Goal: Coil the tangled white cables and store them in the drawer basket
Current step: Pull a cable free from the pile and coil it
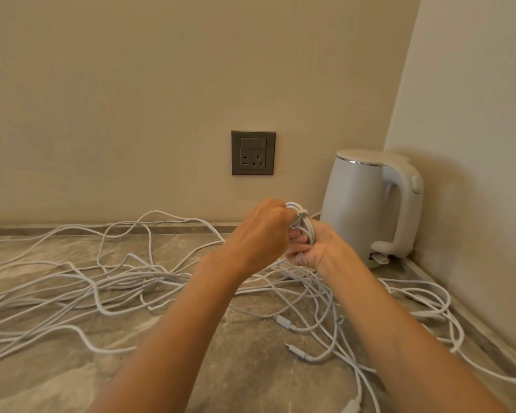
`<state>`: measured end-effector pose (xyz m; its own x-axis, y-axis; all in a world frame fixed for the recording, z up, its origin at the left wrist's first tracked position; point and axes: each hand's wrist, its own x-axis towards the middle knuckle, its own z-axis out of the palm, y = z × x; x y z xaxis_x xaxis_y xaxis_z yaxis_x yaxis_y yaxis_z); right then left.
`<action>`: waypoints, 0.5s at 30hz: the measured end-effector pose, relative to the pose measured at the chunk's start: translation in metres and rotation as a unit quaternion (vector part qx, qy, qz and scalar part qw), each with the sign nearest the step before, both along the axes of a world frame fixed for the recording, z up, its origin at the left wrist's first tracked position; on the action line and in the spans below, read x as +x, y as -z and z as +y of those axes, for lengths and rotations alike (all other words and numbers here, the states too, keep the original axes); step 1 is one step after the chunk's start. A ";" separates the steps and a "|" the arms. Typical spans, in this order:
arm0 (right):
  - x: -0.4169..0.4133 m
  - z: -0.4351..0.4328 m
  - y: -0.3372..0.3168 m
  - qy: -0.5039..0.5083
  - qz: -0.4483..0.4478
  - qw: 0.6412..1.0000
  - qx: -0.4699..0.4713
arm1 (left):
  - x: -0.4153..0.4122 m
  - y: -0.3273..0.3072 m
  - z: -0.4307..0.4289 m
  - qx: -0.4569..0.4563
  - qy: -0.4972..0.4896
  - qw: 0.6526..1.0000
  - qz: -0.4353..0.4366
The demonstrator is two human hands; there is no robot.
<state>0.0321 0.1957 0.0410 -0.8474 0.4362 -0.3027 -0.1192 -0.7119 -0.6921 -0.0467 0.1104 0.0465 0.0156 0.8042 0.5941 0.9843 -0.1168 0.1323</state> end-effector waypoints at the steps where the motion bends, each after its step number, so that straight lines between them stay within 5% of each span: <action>1: 0.000 0.000 -0.001 0.009 -0.003 1.000 0.004 | 0.001 0.000 -0.001 0.003 0.006 1.000 -0.005; 15: -0.020 -0.003 0.013 0.135 -0.086 0.983 0.092 | 0.009 -0.003 0.001 -0.080 -0.136 0.987 0.033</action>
